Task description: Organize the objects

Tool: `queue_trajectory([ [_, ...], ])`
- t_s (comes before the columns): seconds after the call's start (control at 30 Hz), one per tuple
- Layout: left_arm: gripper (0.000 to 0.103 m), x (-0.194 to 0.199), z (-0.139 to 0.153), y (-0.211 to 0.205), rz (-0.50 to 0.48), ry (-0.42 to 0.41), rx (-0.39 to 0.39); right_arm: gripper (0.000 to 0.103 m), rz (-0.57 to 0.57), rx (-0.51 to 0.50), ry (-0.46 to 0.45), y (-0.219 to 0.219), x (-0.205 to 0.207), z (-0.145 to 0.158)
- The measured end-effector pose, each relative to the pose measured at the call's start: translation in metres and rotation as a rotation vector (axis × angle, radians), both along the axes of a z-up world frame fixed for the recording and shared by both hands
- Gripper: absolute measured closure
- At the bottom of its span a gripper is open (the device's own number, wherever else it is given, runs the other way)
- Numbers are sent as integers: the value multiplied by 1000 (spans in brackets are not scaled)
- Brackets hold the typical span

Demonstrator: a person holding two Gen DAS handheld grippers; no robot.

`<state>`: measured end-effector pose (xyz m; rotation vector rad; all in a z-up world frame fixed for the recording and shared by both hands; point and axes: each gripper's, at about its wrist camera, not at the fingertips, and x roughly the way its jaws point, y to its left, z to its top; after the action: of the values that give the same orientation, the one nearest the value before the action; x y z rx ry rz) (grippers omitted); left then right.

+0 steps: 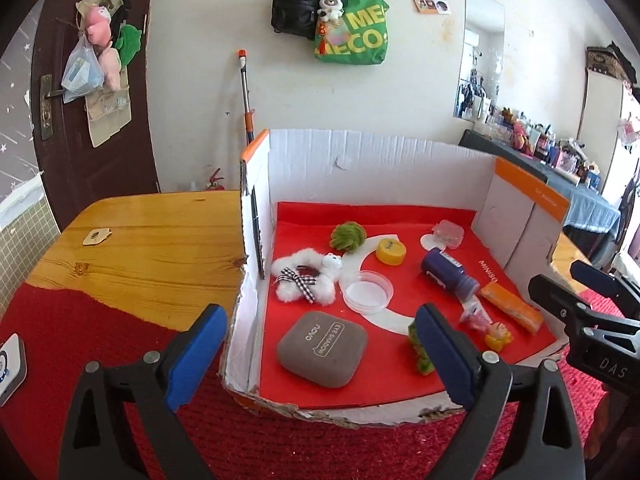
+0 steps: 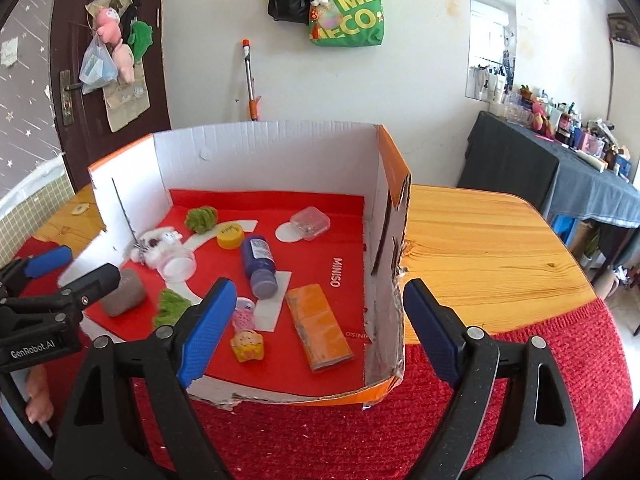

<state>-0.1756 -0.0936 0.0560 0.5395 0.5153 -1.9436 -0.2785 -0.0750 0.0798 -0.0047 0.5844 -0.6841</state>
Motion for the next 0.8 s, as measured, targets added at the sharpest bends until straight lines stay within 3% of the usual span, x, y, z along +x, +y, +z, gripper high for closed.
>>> queue_trajectory([
  [0.17,4,-6,-3,0,5,-36,-12,17,-9,-1,10,-2,-2,-6],
  [0.8,3,-7,-6,-2,21,-27,-1,15,-5,12,28,-5,-4,-8],
])
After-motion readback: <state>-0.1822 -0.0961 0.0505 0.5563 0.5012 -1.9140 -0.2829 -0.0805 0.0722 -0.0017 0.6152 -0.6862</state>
